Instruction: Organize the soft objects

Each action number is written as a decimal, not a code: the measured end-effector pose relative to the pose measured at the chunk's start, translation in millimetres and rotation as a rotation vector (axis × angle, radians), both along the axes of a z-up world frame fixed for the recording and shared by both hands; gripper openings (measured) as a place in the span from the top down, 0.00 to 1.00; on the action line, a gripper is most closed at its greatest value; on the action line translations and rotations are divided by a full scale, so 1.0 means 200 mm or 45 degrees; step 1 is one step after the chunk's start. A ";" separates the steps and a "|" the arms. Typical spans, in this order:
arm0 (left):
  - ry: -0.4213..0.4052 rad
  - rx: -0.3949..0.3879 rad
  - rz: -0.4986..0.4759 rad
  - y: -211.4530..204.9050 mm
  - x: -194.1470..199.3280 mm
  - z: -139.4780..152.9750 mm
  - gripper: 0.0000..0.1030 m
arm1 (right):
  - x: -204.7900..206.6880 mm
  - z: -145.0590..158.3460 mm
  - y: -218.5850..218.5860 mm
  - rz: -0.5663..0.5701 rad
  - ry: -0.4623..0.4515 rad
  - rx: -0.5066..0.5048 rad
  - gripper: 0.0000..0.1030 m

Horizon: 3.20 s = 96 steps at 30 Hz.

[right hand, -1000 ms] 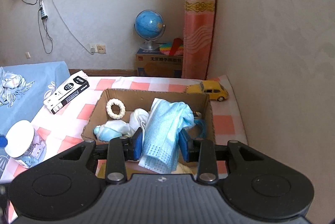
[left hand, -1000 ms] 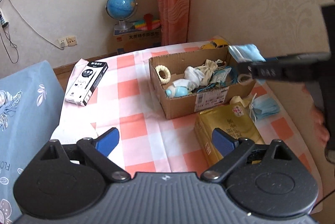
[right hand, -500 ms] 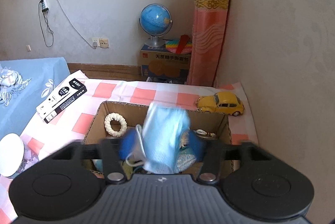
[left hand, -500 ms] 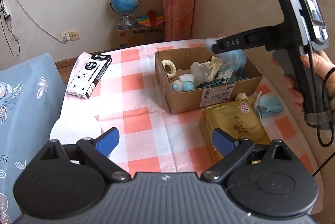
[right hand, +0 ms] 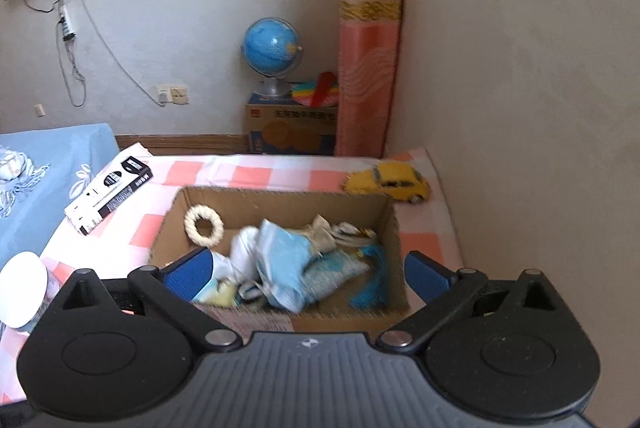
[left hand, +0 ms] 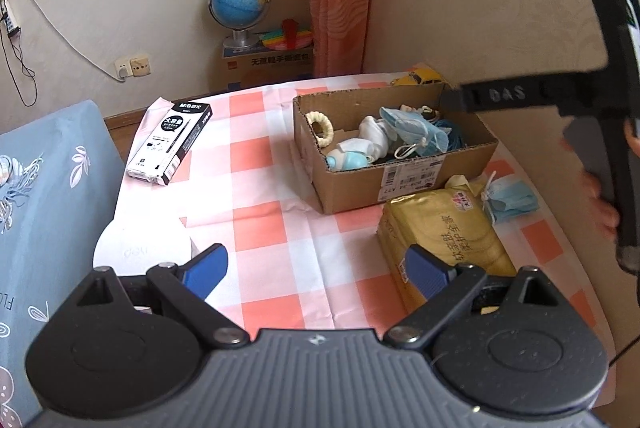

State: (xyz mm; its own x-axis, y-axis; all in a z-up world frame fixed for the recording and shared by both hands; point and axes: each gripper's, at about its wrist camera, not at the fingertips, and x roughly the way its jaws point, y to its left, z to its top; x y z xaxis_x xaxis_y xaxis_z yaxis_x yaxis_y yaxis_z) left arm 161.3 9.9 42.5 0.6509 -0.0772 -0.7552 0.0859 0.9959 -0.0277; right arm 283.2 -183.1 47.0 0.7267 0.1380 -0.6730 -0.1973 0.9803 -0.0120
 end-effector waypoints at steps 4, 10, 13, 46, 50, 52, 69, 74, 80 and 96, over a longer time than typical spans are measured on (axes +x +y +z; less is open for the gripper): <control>-0.005 0.004 -0.010 -0.01 -0.01 0.01 0.08 | -0.08 -0.03 -0.08 -0.071 0.032 -0.014 0.00; -0.007 0.010 -0.035 -0.05 -0.03 0.01 0.08 | -0.12 -0.10 -0.24 -0.205 0.111 0.042 0.00; -0.006 0.012 -0.048 -0.06 -0.03 0.01 0.08 | -0.12 -0.14 -0.30 -0.246 0.155 0.085 0.00; 0.063 0.039 -0.112 -0.15 0.05 -0.08 0.08 | 0.09 -0.51 -0.36 -0.320 0.409 -0.010 0.22; 0.069 0.043 -0.128 -0.17 0.06 -0.08 0.08 | 0.04 -0.50 -0.35 -0.305 0.390 -0.020 0.28; 0.071 0.056 -0.144 -0.18 0.05 -0.08 0.08 | 0.01 -0.49 -0.35 -0.304 0.384 -0.020 0.31; 0.094 0.085 -0.242 -0.29 0.04 -0.10 0.08 | -0.10 -0.49 -0.40 -0.318 0.371 0.028 0.16; 0.100 0.090 -0.257 -0.30 0.04 -0.10 0.08 | -0.08 -0.52 -0.39 -0.331 0.371 0.020 0.16; 0.097 0.099 -0.267 -0.32 0.04 -0.10 0.08 | -0.14 -0.51 -0.37 -0.312 0.360 -0.022 0.29; 0.084 0.103 -0.351 -0.37 0.08 -0.05 0.08 | -0.40 -0.48 -0.35 -0.285 0.340 -0.029 0.30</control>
State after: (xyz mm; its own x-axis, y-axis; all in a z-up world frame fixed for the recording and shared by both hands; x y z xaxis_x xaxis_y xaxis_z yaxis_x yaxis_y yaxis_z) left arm 178.0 -63.8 31.6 0.5630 -0.1821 -0.8061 0.3540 0.9346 0.0361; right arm 203.6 -254.0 -48.4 0.5351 -0.0217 -0.8445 0.0233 0.9997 -0.0109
